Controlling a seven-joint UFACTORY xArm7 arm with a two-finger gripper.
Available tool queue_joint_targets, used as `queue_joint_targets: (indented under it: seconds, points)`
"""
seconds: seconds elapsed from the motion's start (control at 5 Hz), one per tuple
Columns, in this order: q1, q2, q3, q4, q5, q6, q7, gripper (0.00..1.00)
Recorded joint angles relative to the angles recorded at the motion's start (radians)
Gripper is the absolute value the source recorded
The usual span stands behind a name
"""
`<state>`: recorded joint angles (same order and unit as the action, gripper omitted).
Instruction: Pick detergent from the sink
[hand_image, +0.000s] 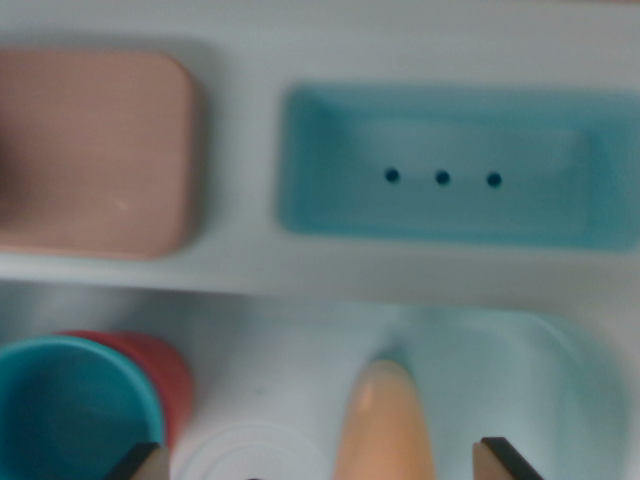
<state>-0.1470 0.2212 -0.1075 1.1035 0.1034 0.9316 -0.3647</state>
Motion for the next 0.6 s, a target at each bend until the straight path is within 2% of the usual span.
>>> queue_joint_targets:
  seconds: [0.2, 0.4, 0.6]
  points:
    - [-0.0067, 0.009, -0.007, -0.023, 0.0038, -0.031, -0.019, 0.0]
    - [-0.0067, 0.009, -0.007, -0.023, 0.0038, -0.031, -0.019, 0.0]
    - [-0.0121, 0.016, -0.012, -0.042, 0.0068, -0.055, -0.034, 0.0]
